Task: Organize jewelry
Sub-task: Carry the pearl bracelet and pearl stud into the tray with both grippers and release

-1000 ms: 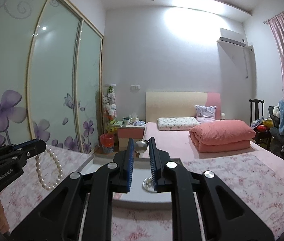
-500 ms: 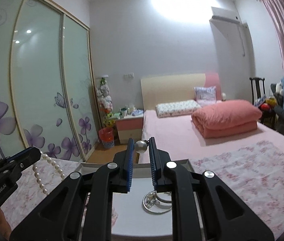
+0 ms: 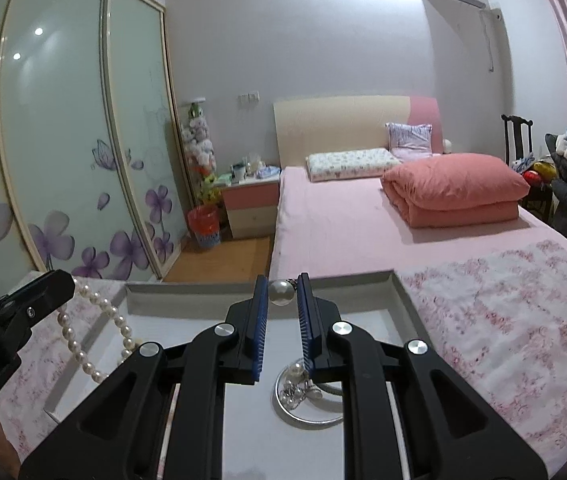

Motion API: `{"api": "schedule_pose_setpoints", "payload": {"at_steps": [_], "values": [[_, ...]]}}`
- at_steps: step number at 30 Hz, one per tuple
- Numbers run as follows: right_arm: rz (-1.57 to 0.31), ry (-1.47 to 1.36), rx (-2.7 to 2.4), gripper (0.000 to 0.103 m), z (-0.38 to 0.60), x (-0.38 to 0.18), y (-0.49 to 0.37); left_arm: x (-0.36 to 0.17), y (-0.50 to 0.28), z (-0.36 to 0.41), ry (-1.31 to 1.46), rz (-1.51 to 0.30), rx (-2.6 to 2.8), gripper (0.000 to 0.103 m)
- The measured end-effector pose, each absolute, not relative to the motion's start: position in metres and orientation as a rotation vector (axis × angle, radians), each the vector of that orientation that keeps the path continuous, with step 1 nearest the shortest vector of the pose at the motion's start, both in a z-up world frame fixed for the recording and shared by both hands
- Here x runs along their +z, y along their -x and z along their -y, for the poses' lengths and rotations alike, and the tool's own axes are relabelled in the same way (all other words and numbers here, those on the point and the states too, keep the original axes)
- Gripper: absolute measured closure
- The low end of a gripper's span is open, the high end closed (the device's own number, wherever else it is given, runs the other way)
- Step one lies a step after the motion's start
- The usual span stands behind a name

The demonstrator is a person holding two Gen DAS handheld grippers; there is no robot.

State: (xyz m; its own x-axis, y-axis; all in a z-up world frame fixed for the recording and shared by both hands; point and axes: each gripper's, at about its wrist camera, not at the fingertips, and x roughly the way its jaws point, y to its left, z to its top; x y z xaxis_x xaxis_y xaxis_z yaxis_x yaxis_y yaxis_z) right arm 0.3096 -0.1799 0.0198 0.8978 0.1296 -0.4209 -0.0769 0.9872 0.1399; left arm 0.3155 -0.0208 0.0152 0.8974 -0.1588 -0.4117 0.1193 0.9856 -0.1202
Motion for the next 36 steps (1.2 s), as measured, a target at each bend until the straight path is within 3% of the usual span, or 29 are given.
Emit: {"api": "schedule_pose_setpoints", "payload": {"at_steps": [14, 15, 16, 18, 36], "values": [[-0.495, -0.158, 0.117, 0.087, 0.184, 0.011, -0.318, 0.001, -0.329, 0.027, 0.109, -0.482, -0.162, 0.09], [-0.494, -0.164, 0.122, 0.084, 0.184, 0.011, -0.318, 0.001, -0.329, 0.027, 0.109, -0.482, -0.163, 0.084], [-0.492, -0.17, 0.123, 0.074, 0.185, 0.012, -0.318, 0.001, -0.328, 0.027, 0.111, -0.478, -0.161, 0.08], [-0.475, -0.174, 0.113, 0.065, 0.188, 0.013, -0.316, 0.003, -0.328, 0.025, 0.115, -0.476, -0.158, 0.078], [-0.447, -0.166, 0.102, 0.065, 0.198, 0.028, -0.295, 0.016, -0.304, 0.002, 0.126, -0.474, -0.092, 0.074]]}}
